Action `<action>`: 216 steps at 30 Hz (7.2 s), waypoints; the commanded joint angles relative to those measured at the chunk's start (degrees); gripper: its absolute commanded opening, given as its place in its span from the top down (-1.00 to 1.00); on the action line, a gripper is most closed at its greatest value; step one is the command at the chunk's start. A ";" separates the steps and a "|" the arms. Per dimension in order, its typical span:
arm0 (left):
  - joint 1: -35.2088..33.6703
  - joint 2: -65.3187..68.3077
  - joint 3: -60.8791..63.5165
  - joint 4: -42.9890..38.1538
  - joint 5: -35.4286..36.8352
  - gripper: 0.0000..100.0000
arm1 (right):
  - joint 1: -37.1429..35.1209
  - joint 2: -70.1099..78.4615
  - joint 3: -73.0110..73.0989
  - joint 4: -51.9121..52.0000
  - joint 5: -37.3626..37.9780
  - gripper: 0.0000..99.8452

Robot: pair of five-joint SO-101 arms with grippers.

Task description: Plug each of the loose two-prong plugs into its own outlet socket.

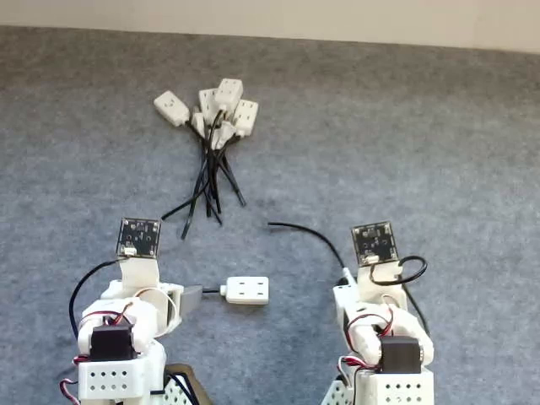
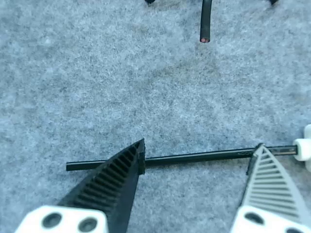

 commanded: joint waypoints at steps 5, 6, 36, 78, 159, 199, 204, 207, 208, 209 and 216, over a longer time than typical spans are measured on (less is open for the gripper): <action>-0.22 -0.22 0.92 0.44 0.44 0.32 | 0.75 0.48 8.13 0.31 -0.62 0.99; -0.22 -0.22 0.92 0.44 0.44 0.32 | 0.75 0.48 8.13 0.31 -0.62 0.99; -3.91 -0.31 -6.20 -12.04 -11.25 0.33 | 0.92 0.40 -2.42 -3.82 19.08 0.99; 0.04 55.78 -68.79 25.23 -23.12 0.32 | -9.45 57.36 -52.70 0.13 14.15 0.63; 4.62 46.90 -37.32 -7.74 -11.69 0.28 | -6.64 57.89 -28.97 -18.86 20.84 0.63; 4.79 46.81 -36.09 -8.18 -11.69 0.28 | -2.77 57.98 -17.71 -23.69 42.37 0.63; 4.79 46.81 -36.09 -8.18 -11.69 0.28 | -2.24 57.98 -17.01 -25.01 42.37 0.63; 4.79 46.81 -36.09 -8.18 -11.69 0.28 | -2.24 57.98 -17.01 -25.10 42.29 0.67; 4.79 46.81 -36.09 -8.18 -11.69 0.28 | -2.15 57.98 -17.01 -25.27 42.29 0.73; 4.79 46.81 -36.09 -8.18 -11.69 0.28 | -2.15 57.98 -17.01 -25.27 42.29 0.80; 4.79 46.81 -36.09 -8.18 -11.69 0.28 | -1.71 57.89 -17.10 -27.91 42.37 0.93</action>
